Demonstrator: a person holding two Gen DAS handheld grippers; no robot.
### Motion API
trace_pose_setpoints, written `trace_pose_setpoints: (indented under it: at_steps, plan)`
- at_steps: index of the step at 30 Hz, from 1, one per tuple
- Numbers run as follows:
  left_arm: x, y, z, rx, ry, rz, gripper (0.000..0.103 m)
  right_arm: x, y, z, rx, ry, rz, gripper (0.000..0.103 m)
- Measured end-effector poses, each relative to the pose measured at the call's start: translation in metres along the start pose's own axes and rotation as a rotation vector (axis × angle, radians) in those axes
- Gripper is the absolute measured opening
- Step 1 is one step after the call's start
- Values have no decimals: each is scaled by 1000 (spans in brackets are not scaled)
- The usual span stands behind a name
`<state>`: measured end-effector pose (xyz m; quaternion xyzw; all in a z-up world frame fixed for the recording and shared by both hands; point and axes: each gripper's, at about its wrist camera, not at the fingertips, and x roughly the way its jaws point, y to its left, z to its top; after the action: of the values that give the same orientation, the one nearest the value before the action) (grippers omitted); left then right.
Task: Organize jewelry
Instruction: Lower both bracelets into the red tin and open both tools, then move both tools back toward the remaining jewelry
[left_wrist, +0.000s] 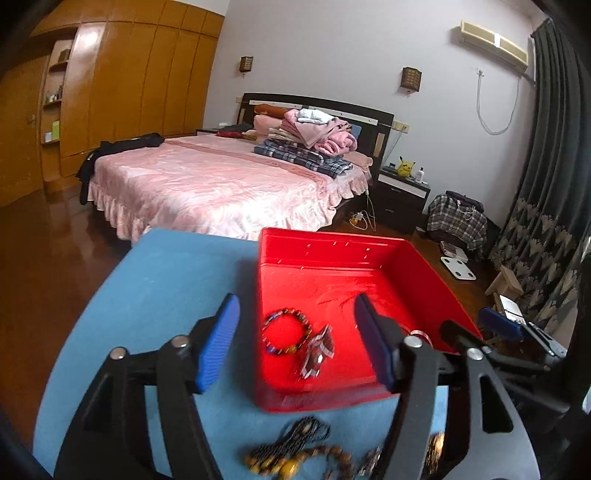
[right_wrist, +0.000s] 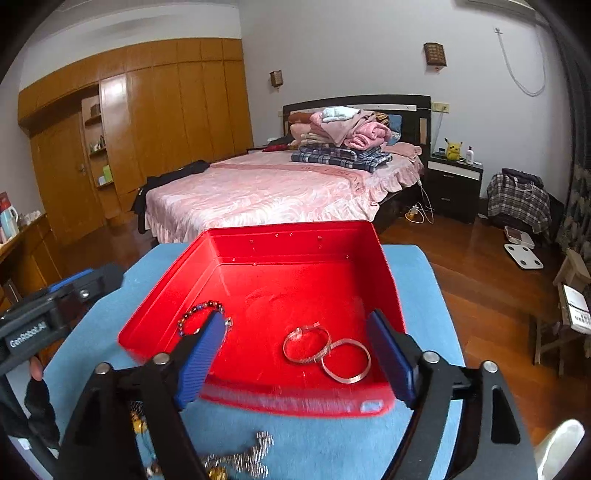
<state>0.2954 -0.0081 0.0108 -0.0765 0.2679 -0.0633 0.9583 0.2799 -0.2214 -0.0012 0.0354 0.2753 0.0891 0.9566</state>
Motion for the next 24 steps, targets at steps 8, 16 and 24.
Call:
trace_pose_setpoints:
  at_steps: [8,16,24]
  plan:
    - [-34,7,-37,38,56,51,67,-40,-3,-37,45,-4,-23,85]
    - [-40,5,-78,41,156,70,67,-60,3,-72,32,27,-34,85]
    - [-29,5,-107,48,236,98,65,-63,11,-98,16,62,-15,85]
